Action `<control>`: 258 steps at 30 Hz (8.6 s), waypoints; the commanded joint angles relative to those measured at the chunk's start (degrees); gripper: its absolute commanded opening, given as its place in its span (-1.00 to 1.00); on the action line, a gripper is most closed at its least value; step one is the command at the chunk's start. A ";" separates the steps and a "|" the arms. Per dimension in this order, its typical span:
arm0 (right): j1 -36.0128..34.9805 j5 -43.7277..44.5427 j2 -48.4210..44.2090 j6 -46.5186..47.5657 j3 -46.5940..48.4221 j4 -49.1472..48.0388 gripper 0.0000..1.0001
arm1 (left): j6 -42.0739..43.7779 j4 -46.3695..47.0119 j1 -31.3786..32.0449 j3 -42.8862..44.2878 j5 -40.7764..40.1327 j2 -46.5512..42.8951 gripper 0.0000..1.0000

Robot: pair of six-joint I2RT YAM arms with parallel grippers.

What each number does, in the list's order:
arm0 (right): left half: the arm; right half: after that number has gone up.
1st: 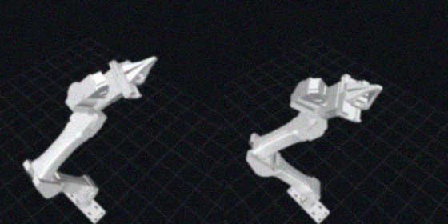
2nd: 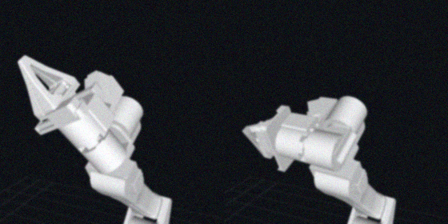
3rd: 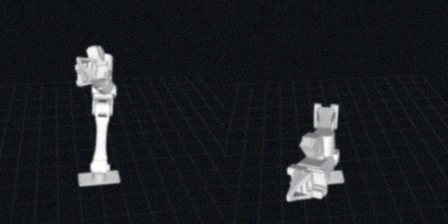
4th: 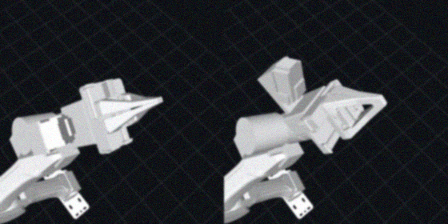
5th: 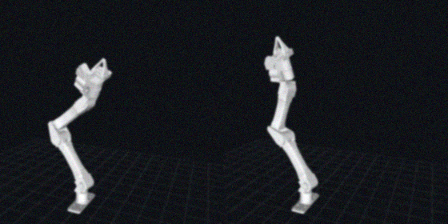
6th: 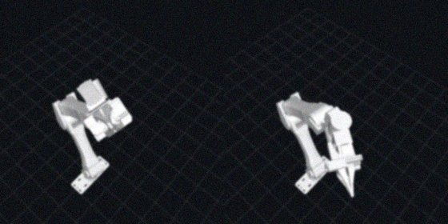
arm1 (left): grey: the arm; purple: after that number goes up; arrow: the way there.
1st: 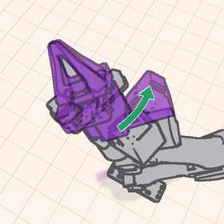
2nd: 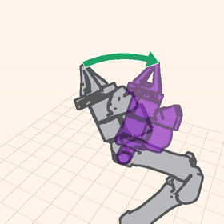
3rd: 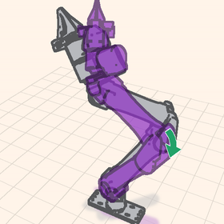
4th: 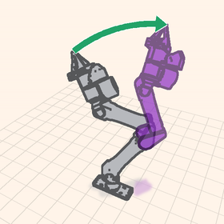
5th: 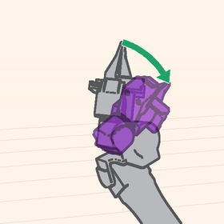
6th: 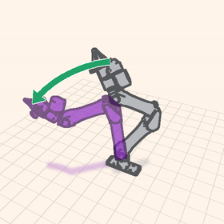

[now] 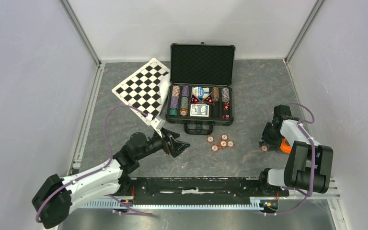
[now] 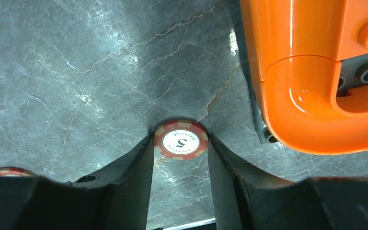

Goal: Pack up texas hold em set

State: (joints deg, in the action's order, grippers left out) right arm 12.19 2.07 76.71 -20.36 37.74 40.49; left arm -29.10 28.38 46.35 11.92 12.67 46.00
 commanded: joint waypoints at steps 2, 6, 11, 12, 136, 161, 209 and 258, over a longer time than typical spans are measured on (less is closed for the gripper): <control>-0.07 -7.20 -0.07 -1.01 -2.40 -2.51 -0.07 | 1.03 0.45 -0.21 -0.23 0.96 -0.74 0.99; -0.56 -9.03 -2.13 -1.51 -1.65 -1.50 -0.14 | 0.98 0.53 -0.21 -0.15 1.00 -0.41 0.99; -3.20 -10.36 -3.67 -2.53 -0.04 0.21 -0.13 | 1.00 0.69 -0.21 -0.10 1.05 -0.12 0.99; -3.95 -10.80 -3.94 -3.01 -0.03 0.27 -0.13 | 1.00 0.64 -0.21 -0.12 1.07 -0.08 0.99; -40.44 -1.74 -29.47 -13.40 -21.96 -23.80 -1.00 | -11.88 -3.79 18.43 21.48 -15.32 38.90 0.41; -31.39 -4.97 -20.36 -9.89 -21.48 -29.31 -1.00 | -13.34 -0.46 18.62 20.28 -21.15 38.44 0.53; -51.20 13.58 7.18 -41.27 17.50 7.03 0.82 | 2.96 -19.24 8.18 2.05 -20.06 -11.08 0.82; -53.84 12.24 16.24 -45.52 11.26 1.18 0.32 | 2.30 -19.77 8.16 1.70 -18.77 -12.60 0.85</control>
State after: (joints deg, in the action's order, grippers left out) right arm -40.84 16.16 92.20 -64.29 52.03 41.76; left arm -27.40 7.75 54.70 13.65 -6.87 33.71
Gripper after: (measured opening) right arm 0.651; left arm 0.924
